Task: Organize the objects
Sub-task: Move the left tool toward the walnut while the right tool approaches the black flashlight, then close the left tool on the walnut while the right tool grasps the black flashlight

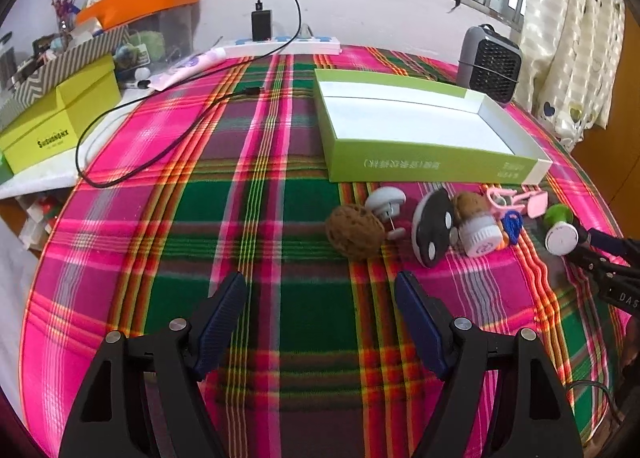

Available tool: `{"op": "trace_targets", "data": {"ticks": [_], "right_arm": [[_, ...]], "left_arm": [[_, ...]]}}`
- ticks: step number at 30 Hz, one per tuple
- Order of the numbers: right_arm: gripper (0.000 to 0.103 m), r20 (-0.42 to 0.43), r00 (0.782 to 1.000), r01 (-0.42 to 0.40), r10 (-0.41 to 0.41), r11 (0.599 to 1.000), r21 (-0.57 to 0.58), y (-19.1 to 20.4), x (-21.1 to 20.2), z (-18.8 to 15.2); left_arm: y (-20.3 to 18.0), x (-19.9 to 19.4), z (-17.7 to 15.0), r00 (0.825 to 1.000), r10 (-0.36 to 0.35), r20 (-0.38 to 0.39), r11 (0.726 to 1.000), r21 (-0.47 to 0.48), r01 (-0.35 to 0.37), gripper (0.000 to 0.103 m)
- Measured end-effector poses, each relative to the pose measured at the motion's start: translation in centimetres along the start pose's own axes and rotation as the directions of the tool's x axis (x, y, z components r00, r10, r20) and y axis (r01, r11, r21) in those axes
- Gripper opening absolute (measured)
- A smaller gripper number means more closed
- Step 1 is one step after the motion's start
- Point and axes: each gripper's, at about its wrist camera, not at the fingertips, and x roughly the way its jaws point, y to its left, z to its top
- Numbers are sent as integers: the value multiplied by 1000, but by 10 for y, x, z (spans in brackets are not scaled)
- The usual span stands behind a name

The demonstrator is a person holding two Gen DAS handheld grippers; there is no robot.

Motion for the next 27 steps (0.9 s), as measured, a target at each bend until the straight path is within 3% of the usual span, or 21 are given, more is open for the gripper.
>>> {"op": "trace_targets", "data": {"ticks": [13, 18, 24, 27], "right_arm": [[62, -7, 999, -43, 43, 999, -31, -1, 11, 14], [51, -8, 998, -64, 64, 997, -52, 2, 13, 17], [40, -6, 997, -72, 72, 996, -61, 4, 14, 20], [36, -7, 997, -77, 77, 995, -62, 4, 14, 20]], "left_arm": [[2, 15, 18, 1000, 7, -19, 1000, 9, -7, 76], [2, 18, 21, 1000, 1, -20, 1000, 16, -1, 76], [0, 19, 23, 1000, 0, -15, 1000, 23, 0, 68], [-1, 19, 25, 1000, -10, -14, 999, 32, 10, 59]]}}
